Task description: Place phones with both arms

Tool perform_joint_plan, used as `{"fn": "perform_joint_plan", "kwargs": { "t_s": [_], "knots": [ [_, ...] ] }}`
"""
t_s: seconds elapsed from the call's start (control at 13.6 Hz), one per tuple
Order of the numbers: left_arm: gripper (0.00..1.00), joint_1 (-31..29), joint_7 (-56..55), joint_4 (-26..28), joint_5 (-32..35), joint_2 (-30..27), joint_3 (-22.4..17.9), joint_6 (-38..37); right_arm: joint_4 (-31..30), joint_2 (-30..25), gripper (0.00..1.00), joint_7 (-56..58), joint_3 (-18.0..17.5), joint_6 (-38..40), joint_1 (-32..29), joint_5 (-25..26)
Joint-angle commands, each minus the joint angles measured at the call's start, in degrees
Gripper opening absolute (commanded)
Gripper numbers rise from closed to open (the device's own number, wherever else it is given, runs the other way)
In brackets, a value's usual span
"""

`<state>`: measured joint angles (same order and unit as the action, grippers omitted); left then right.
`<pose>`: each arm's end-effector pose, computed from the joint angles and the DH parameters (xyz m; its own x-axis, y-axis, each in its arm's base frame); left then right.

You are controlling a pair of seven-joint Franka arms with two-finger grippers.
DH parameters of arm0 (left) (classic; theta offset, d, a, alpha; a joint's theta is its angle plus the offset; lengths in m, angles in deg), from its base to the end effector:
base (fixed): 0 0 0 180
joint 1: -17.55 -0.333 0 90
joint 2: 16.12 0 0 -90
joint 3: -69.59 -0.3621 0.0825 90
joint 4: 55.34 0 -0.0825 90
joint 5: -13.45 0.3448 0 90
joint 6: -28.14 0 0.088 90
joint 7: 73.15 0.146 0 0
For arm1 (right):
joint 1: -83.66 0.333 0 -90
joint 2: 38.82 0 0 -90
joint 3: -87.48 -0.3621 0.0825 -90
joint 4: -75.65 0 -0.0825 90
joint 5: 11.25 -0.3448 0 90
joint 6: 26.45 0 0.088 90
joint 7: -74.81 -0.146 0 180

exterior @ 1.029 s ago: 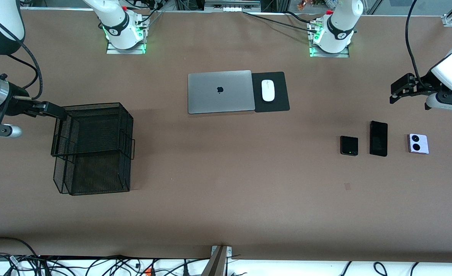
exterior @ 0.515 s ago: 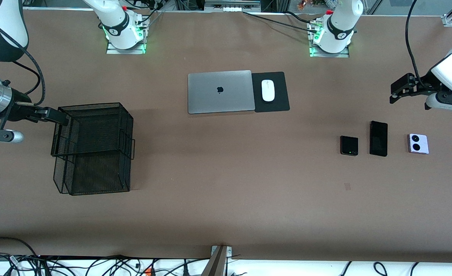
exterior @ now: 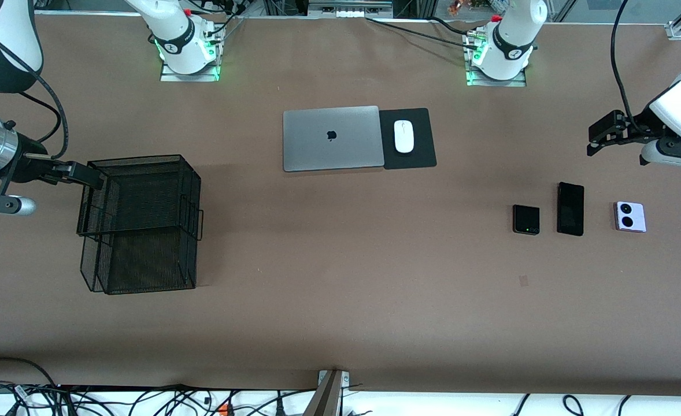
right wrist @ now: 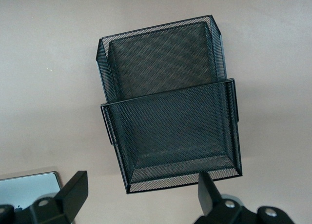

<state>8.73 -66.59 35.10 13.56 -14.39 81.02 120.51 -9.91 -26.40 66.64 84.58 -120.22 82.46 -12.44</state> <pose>0.5290 -0.0221 0.6164 0.9872 -0.1593 0.0045 -0.1593 -0.9872 0.0036 0.5881 0.0173 0.5509 0.9905 -0.1144 -0.0769 -0.1163 -0.9930 -0.0207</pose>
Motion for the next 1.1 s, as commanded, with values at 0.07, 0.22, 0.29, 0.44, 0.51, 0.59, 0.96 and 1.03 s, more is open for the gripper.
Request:
{"fn": "perform_joint_plan", "kwargs": {
  "t_s": [0.07,0.22,0.29,0.44,0.51,0.59,0.96,1.03],
  "knots": [
    [1.0,0.0,1.1,-0.6,1.0,-0.3,0.1,-1.0,-0.7,-0.7,1.0,0.1,0.3,0.2,0.7,-0.1],
    [1.0,0.0,1.1,-0.6,1.0,-0.2,0.1,-1.0,-0.7,-0.6,1.0,0.1,0.2,0.1,0.8,-0.1],
    [1.0,0.0,1.1,-0.4,1.0,-0.2,0.1,-1.0,-0.7,-0.6,1.0,0.1,0.2,0.1,0.8,-0.1],
    [1.0,0.0,1.2,-0.2,1.0,-0.2,0.1,-0.9,-0.7,-0.6,1.0,0.1,0.3,0.3,0.8,-0.1],
    [1.0,-0.1,1.3,-0.1,1.0,-0.2,0.1,-0.9,-0.7,-0.6,1.0,0.1,0.3,0.2,0.8,-0.1],
    [1.0,-0.1,1.3,-0.1,1.0,-0.2,0.1,-0.9,-0.7,-0.6,1.0,0.1,0.3,0.2,0.8,-0.1],
    [1.0,-0.1,1.2,0.1,1.1,0.4,0.0,-2.5,-0.7,-0.6,1.0,0.0,0.2,0.0,1.3,0.0],
    [1.0,-0.1,1.3,0.3,1.6,0.6,0.1,-2.5,-0.7,-0.6,1.0,0.0,0.2,-0.1,1.3,0.0]
  ]
}}
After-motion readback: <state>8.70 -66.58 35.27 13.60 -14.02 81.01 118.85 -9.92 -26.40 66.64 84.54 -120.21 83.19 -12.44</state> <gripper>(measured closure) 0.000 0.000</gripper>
